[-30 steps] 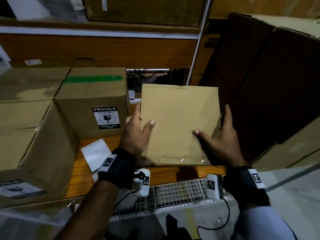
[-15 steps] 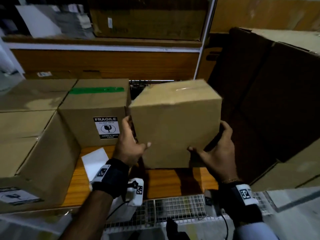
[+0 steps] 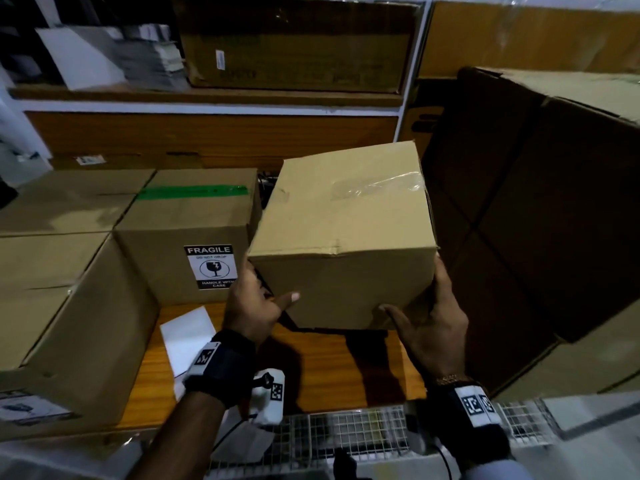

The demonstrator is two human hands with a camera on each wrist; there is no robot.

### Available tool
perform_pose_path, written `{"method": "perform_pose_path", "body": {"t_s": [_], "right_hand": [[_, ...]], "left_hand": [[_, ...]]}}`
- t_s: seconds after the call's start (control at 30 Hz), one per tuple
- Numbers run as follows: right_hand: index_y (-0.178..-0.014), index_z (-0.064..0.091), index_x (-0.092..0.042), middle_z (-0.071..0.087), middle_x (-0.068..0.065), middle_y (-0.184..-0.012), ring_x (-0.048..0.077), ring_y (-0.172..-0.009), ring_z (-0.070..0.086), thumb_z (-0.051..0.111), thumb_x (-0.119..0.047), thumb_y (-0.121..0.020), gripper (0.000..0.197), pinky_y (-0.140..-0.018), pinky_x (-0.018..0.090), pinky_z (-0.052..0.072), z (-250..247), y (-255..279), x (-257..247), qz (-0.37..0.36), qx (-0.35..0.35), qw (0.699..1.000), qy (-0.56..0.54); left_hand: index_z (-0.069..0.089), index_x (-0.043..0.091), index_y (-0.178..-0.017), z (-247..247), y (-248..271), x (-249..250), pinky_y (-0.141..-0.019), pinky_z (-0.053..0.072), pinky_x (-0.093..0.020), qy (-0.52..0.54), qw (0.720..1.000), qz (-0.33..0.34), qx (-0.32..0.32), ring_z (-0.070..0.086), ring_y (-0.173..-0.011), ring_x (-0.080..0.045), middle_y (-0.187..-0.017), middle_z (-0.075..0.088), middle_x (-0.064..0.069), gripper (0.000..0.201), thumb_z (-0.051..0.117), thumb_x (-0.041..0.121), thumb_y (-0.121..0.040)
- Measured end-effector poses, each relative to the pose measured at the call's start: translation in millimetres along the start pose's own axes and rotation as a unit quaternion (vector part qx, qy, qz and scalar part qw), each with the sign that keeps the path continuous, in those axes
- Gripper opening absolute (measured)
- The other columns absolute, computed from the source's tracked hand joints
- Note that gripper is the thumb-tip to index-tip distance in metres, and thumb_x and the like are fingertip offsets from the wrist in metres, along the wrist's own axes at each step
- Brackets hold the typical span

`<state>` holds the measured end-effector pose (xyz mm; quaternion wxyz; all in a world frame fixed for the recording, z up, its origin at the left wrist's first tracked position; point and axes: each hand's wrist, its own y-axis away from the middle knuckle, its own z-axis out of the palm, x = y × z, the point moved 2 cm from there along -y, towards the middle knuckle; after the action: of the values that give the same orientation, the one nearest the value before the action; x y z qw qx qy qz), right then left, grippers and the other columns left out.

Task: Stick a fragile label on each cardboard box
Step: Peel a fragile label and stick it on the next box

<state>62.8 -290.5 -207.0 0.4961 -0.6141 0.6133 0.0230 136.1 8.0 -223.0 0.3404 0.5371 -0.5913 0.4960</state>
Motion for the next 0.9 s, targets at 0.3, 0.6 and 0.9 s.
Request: {"method": "perform_pose_path", "body": {"t_s": [0.3,0.6,0.9], "right_hand": [[-0.163,0.027,-0.017,0.037,0.002,-0.164,0.024,-0.150,0.035,0.095,-0.013,-0.067,0.118,-0.121,0.048,0.036,-12,-17,-46,-0.090,-0.045,0.993,0.058],[-0.159,0.037,-0.036,0.037,-0.011,-0.164,0.021,-0.148,0.034,0.085,-0.013,-0.080,0.094,-0.116,0.056,0.039,3,-16,-47,-0.098,-0.180,0.972,0.114],[-0.164,0.014,-0.024,0.020,0.009,-0.170,0.033,-0.156,0.020,0.070,-0.082,-0.070,0.124,-0.121,0.054,0.027,5,6,15,0.200,-0.078,0.971,0.106]], "left_hand": [[0.008,0.036,-0.150,10,-3,-4,-0.110,0.048,-0.050,0.125,0.990,-0.061,0.014,0.055,-0.133,-0.020,-0.146,0.048,0.002,0.122,0.085,0.071,-0.061],[0.030,0.023,-0.143,32,41,-63,-0.092,0.054,-0.038,0.026,0.979,-0.190,-0.069,0.062,-0.114,-0.022,-0.139,0.056,-0.011,0.101,0.071,0.077,-0.069],[0.045,0.033,-0.141,29,32,-35,-0.092,0.057,-0.027,0.057,0.986,-0.142,-0.069,0.065,-0.109,-0.003,-0.119,0.068,0.015,0.079,0.087,0.039,-0.074]]}}
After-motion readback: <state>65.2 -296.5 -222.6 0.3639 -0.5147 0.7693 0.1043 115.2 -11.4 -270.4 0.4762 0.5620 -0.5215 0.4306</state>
